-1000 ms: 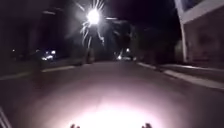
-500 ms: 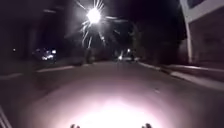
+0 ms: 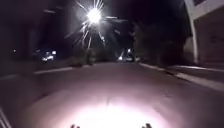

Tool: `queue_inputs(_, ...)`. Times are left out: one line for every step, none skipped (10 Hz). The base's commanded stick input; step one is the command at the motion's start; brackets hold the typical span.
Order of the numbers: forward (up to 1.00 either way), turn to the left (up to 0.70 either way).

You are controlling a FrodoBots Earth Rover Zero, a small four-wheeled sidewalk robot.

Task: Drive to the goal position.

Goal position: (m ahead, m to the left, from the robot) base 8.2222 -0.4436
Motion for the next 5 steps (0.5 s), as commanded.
queue_inputs(0.85,0.00)
queue_inputs(0.85,0.00)
queue_inputs(0.85,0.00)
queue_inputs(0.85,0.00)
queue_inputs(0.85,0.00)
